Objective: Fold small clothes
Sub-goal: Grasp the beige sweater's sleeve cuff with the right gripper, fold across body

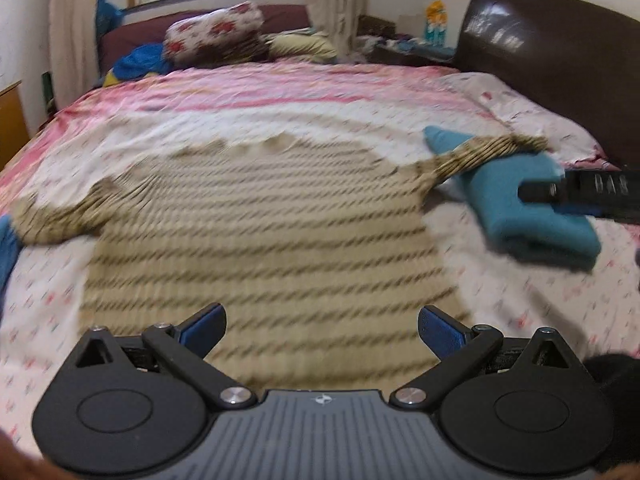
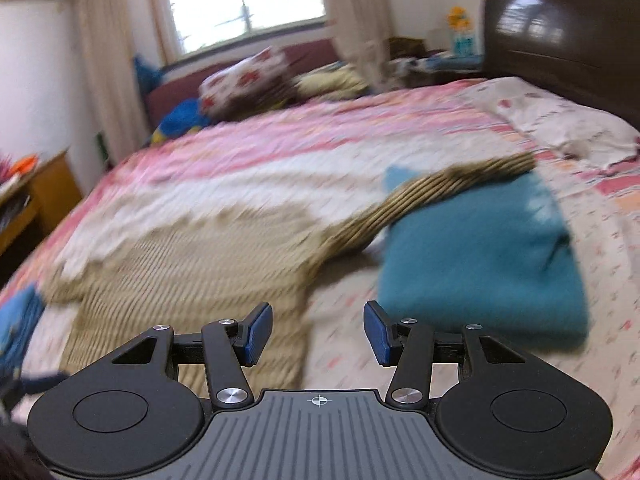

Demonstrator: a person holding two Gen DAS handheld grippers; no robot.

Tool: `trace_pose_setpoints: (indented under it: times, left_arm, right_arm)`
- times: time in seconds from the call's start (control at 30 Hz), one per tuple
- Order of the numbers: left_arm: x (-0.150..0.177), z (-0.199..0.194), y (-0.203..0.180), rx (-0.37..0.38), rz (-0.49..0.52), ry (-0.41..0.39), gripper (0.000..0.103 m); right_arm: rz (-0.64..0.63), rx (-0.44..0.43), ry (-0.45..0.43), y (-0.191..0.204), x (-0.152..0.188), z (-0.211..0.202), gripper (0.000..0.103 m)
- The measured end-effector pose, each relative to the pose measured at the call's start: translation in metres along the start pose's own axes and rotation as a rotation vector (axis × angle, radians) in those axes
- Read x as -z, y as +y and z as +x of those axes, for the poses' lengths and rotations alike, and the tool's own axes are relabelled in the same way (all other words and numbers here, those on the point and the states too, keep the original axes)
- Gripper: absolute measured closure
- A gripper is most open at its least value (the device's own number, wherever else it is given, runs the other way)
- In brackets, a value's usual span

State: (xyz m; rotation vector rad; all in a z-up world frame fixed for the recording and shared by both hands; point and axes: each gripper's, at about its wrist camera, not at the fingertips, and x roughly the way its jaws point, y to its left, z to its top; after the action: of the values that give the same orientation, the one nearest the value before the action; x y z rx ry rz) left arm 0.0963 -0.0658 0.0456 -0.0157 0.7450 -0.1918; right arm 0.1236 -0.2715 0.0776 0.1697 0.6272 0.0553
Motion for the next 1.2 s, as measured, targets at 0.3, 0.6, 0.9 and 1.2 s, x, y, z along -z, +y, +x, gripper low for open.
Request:
trace_pose_setpoints:
  times: [0.3, 0.6, 0.9, 1.2]
  left_arm:
    - [-0.049, 0.045, -0.038, 0.057, -0.009, -0.036, 0.0]
    - [-0.07, 0.077, -0.044, 0.084, -0.064, -0.04, 0.0]
    - [-0.053, 0.088, -0.024, 0.089, -0.108, 0.01, 0.0]
    - [-0.038, 0.071, 0.013, 0.061, -0.165, -0.012, 0.0]
  right_arm:
    - [0.18, 0.097, -0.037, -0.072, -0.07, 0.049, 0.055]
    - [0.462, 0.115, -0.036, -0.133, -0.104, 0.102, 0.054]
    - [0.537, 0.21, 0.005, -0.146, -0.109, 0.145, 0.072]
    - [0.451, 0.113, -0.032, -0.118, -0.115, 0.127, 0.095]
